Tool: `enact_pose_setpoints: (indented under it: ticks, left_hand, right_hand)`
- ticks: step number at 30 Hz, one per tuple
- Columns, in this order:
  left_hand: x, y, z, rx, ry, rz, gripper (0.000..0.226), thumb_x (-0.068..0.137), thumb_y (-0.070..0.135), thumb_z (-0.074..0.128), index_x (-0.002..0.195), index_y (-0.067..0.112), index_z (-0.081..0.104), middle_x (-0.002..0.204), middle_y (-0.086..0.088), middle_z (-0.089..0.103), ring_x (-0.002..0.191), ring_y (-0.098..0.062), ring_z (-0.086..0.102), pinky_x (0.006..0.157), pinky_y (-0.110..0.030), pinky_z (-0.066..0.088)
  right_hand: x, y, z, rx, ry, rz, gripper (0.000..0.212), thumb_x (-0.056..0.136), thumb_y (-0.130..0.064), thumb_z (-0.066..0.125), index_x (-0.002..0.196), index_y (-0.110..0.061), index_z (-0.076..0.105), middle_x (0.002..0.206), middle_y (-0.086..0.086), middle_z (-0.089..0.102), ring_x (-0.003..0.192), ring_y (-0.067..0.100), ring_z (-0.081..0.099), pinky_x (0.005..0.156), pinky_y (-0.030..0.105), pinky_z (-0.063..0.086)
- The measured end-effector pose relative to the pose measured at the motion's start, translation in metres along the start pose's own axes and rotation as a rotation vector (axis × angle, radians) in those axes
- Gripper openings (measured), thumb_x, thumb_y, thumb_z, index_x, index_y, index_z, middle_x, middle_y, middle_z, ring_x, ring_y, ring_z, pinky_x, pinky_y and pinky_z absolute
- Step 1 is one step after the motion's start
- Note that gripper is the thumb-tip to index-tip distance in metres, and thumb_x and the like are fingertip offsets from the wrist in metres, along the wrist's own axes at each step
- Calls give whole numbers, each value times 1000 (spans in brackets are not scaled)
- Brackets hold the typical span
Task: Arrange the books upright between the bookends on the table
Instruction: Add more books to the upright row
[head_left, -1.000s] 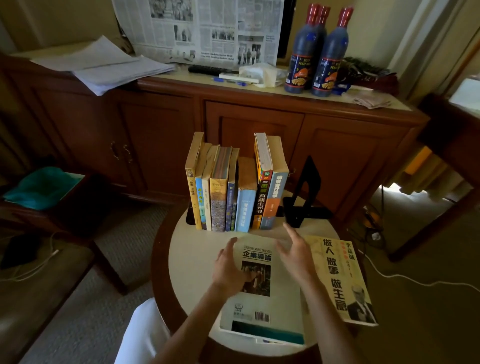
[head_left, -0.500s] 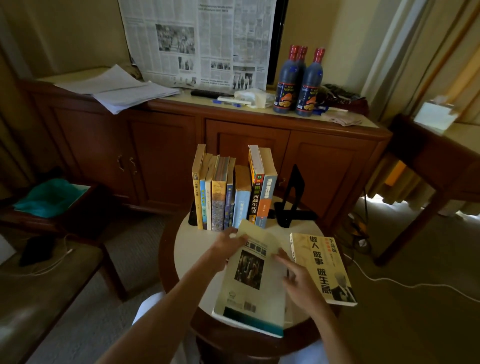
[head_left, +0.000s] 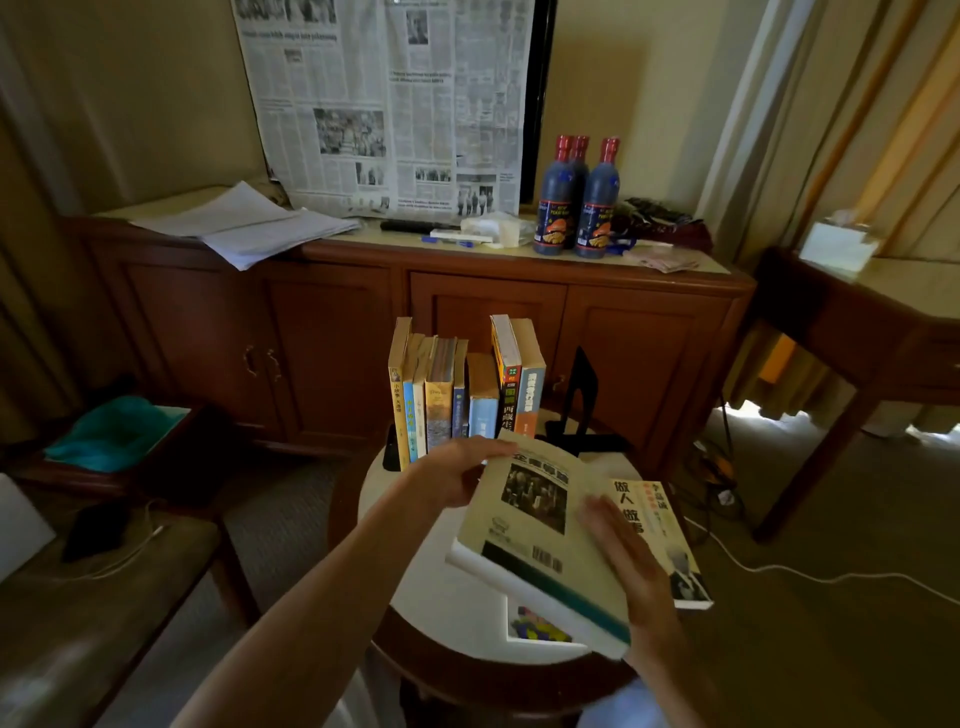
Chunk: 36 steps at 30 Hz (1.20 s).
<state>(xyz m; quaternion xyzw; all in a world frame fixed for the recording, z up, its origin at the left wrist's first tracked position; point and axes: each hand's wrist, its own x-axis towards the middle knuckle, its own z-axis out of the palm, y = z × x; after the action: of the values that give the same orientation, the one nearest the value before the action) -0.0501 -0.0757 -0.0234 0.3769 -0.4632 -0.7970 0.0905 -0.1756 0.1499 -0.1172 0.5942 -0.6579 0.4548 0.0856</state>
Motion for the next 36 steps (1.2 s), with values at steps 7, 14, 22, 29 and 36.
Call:
enact_pose_setpoints:
  ticks: [7, 14, 22, 29, 36]
  left_hand:
    - [15, -42, -13, -82, -118, 18, 45, 103, 43, 45, 125, 6, 54, 110, -22, 72, 102, -40, 69, 85, -43, 57]
    - [61, -99, -23, 739, 241, 218, 33, 102, 33, 51, 122, 10, 62, 119, -8, 63, 94, -17, 59, 74, -26, 49]
    - [85, -127, -79, 1277, 519, 461, 70, 82, 67, 34, 140, 29, 42, 155, 5, 33, 143, -19, 27, 115, -38, 16]
    - [97, -147, -86, 1484, 541, 410, 81, 88, 73, 2, 158, 31, 1, 163, 2, -14, 150, -19, -13, 114, -62, -19]
    - [97, -145, -84, 1479, 547, 367, 71, 91, 70, 6, 152, 39, -16, 161, 6, -25, 148, -16, -24, 115, -60, -19]
  right_hand:
    - [43, -1, -9, 291, 267, 744, 35, 79, -35, 79, 94, -13, 56, 83, -7, 59, 79, 13, 62, 56, 10, 42]
    - [69, 39, 2, 238, 190, 774, 36, 79, -22, 81, 97, 1, 62, 90, 10, 71, 59, 0, 69, 47, 15, 52]
    - [89, 63, 16, 176, 141, 801, 33, 81, -22, 80, 103, -7, 60, 98, 10, 72, 76, 23, 74, 60, 44, 62]
    - [133, 77, 45, 84, 123, 838, 35, 84, -27, 77, 93, 4, 64, 84, 12, 73, 58, 22, 71, 49, 43, 60]
    - [182, 103, 82, 99, -9, 794, 31, 84, -28, 76, 97, -2, 67, 95, 13, 75, 64, 18, 68, 52, 32, 60]
